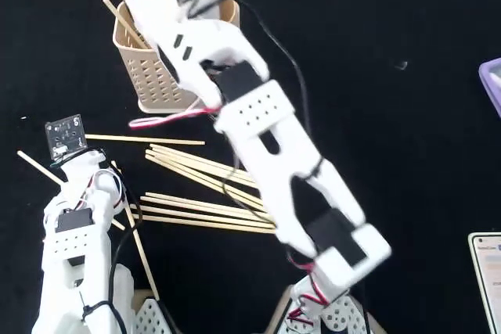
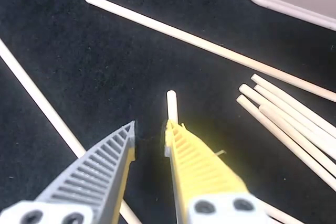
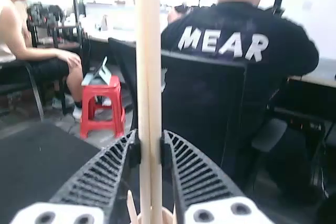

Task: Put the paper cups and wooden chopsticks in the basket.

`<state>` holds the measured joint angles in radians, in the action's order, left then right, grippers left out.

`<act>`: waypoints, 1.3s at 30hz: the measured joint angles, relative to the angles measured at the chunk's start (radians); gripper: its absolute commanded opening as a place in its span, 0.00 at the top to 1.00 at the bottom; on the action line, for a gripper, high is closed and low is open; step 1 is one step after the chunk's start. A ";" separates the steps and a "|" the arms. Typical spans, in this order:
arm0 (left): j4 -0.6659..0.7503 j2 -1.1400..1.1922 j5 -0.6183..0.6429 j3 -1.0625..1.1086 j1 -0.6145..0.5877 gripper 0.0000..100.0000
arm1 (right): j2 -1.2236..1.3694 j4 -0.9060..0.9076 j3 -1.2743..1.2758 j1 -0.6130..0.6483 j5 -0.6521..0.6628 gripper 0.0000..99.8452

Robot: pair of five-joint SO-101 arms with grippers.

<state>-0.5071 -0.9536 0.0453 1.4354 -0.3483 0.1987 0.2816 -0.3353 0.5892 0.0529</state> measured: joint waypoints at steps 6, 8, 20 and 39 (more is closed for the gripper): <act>0.000 0.000 0.000 0.000 0.000 0.90 | 0.218 0.068 -0.219 0.000 0.000 0.98; 0.000 0.000 0.000 0.000 0.000 0.90 | 0.273 0.094 -0.265 0.000 0.000 0.98; 0.000 0.000 0.000 0.000 0.000 0.90 | 0.350 0.428 -0.482 0.000 0.000 0.89; 0.000 0.000 0.000 0.000 0.000 0.90 | 0.138 1.452 -0.569 -0.003 0.104 0.89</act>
<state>-0.5071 -0.9536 0.0453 1.4354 -0.3483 0.3368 1.7331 -0.9045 0.5861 0.1573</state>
